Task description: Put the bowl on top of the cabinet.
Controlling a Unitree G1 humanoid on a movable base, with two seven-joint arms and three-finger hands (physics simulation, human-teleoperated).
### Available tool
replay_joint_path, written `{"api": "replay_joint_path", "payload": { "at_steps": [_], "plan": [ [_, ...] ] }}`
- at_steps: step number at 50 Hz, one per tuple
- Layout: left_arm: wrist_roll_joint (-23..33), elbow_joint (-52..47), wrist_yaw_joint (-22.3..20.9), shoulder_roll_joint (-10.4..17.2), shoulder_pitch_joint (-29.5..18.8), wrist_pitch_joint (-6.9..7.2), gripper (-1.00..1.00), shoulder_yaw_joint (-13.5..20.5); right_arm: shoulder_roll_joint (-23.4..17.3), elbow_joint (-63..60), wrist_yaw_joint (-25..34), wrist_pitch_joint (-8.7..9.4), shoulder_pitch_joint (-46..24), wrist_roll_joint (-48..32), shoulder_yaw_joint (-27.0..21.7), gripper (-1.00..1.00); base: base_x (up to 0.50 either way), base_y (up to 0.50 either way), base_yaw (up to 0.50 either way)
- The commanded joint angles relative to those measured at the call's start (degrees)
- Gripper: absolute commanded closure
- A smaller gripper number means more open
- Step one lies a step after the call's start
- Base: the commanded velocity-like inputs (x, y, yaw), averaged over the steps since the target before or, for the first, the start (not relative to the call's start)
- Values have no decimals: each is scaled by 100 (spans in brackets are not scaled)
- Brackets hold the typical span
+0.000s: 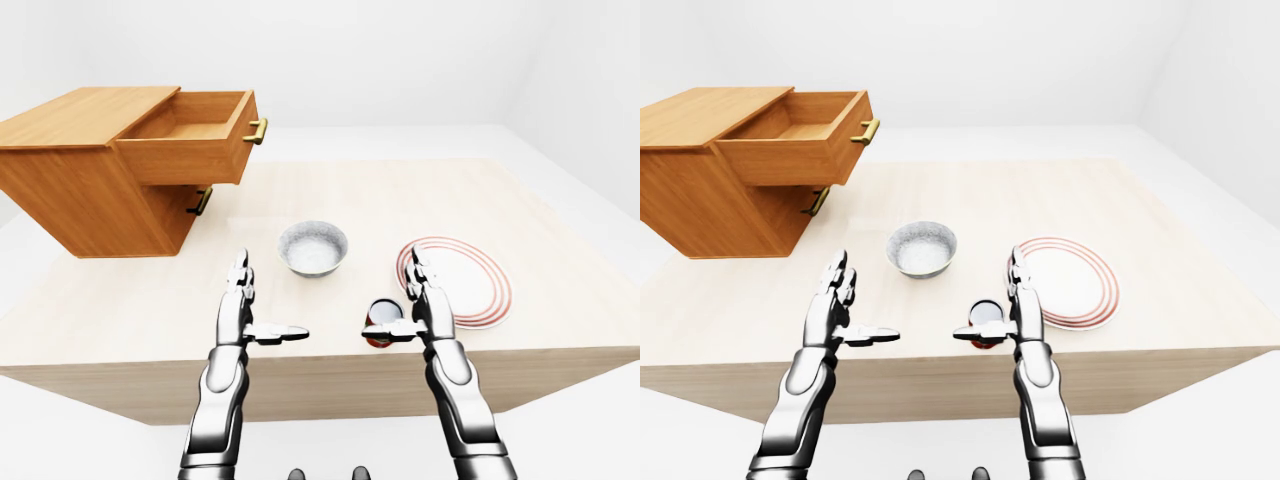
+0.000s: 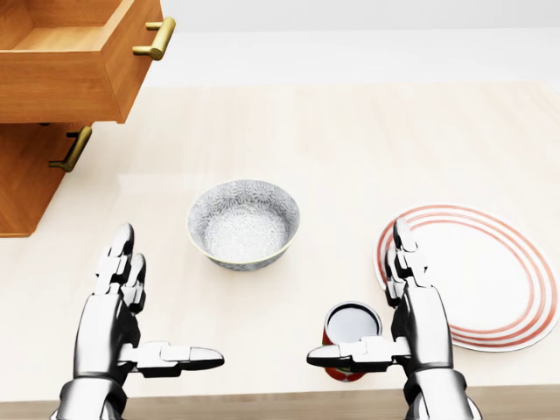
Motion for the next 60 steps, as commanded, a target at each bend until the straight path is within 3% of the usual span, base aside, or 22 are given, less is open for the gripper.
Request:
{"api": "replay_joint_path", "payload": {
  "at_steps": [1, 7, 35, 36, 37, 39, 46, 48, 51, 60],
  "plan": [
    [-65, -269, -138, 85, 9, 303, -100, 165, -32, -233, -28, 243, 82, -107, -52, -100, 0, 0, 0],
    [-42, -340, -122, 83, -7, 393, -100, 177, -24, -305, -64, 323, 103, -200, -8, -100, 0, 0, 0],
    [-83, -576, -229, 90, 113, 393, -100, 199, -19, -517, 70, 397, 184, -217, 56, -100, 0, 0, 0],
    [-101, -620, -261, 88, 167, 393, -100, 197, -23, -535, 208, 268, 235, -128, 79, -100, 21, 0, 0],
    [-138, -632, -282, 81, 185, 393, -100, 211, -26, -608, 222, 377, 268, -142, 90, -100, 50, 0, 0],
    [-151, -658, -313, 92, 179, 393, -100, 217, -22, -612, 230, 397, 255, -133, 74, -100, 50, 0, 0],
    [-154, -656, -326, 96, 157, 393, -100, 227, -14, -535, 192, 354, 229, -191, 81, -100, 50, 0, 0],
    [-152, -655, -332, 95, 167, 393, -100, 231, -13, -598, 141, 183, 296, -286, 110, -100, 50, 2, 0],
    [-149, -719, -335, 92, 195, 393, -100, 227, -5, -671, 196, 274, 315, -225, 108, -100, 50, 9, 0],
    [-116, -656, -326, 89, 179, 393, -100, 224, -7, -618, 212, 265, 281, -175, 85, -100, 50, 8, 0]
  ]
}}
